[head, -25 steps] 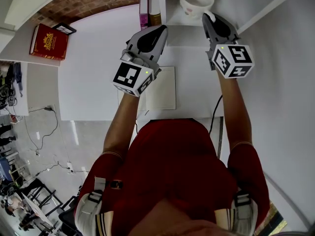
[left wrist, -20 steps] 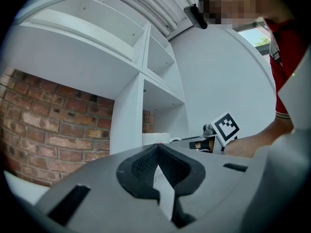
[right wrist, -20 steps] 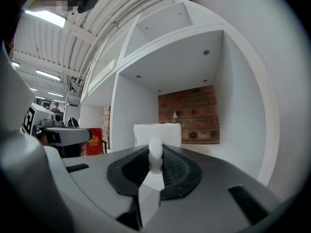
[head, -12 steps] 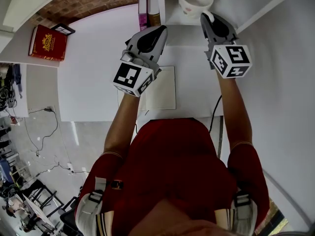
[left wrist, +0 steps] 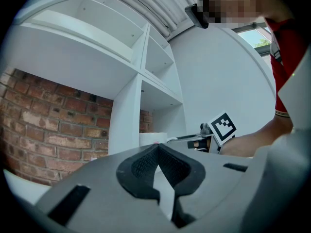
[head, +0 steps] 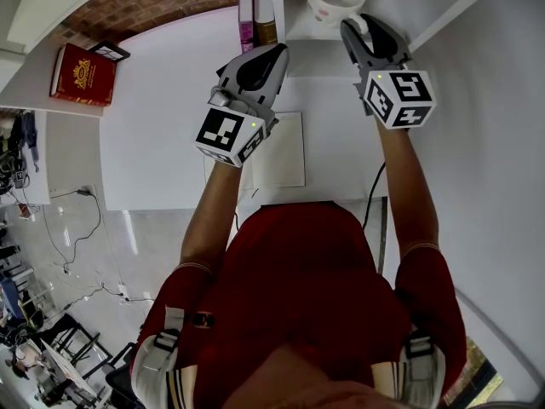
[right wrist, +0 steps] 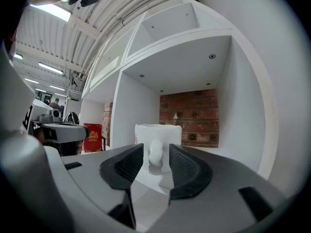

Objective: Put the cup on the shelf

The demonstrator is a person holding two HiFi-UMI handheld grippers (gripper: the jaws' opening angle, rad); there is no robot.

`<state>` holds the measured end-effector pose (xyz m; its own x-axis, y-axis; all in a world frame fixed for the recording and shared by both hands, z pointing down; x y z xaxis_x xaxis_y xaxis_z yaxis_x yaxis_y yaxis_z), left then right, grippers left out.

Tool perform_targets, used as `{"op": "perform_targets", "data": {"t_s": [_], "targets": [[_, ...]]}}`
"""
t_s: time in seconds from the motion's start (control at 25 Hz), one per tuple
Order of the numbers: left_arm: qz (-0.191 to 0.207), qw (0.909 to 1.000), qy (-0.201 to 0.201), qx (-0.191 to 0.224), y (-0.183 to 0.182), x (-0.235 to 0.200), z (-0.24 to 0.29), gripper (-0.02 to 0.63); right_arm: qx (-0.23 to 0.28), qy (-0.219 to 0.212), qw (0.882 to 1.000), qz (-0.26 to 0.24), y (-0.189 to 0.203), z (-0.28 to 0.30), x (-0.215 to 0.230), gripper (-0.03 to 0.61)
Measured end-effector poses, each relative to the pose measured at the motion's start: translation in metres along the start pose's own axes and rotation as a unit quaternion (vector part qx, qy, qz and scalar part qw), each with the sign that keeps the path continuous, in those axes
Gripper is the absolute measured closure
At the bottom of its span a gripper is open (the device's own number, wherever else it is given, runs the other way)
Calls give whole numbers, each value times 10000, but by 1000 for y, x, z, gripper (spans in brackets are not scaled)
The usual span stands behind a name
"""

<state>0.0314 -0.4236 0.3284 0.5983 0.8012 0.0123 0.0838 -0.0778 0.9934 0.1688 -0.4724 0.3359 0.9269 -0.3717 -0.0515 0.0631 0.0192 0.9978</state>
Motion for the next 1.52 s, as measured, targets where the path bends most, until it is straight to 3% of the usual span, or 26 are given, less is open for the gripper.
{"op": "perform_targets", "data": {"t_s": [0.24, 0.8, 1.52], "targets": [[20, 10000, 18, 25, -6, 4, -4, 611, 37, 105, 9999, -14, -5, -10, 0, 394], [77, 9998, 103, 154, -21, 24, -17, 611, 391, 45, 9992, -81, -35, -59, -26, 408], [27, 9994, 153, 295, -32, 60, -46, 611, 698, -250, 9972, -125, -44, -120, -81, 543]]}}
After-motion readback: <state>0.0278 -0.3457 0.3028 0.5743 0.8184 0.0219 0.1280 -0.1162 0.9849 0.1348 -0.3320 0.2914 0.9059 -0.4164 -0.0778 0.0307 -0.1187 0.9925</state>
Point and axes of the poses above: the fingertips, and each gripper's own axes: z forward along the fingers, x to its right, y out of its underside, the point moved 1 cm from there along -z, backward along the fingers, and after that the axes turned 3 degrees about x, right-handed, at the moved point
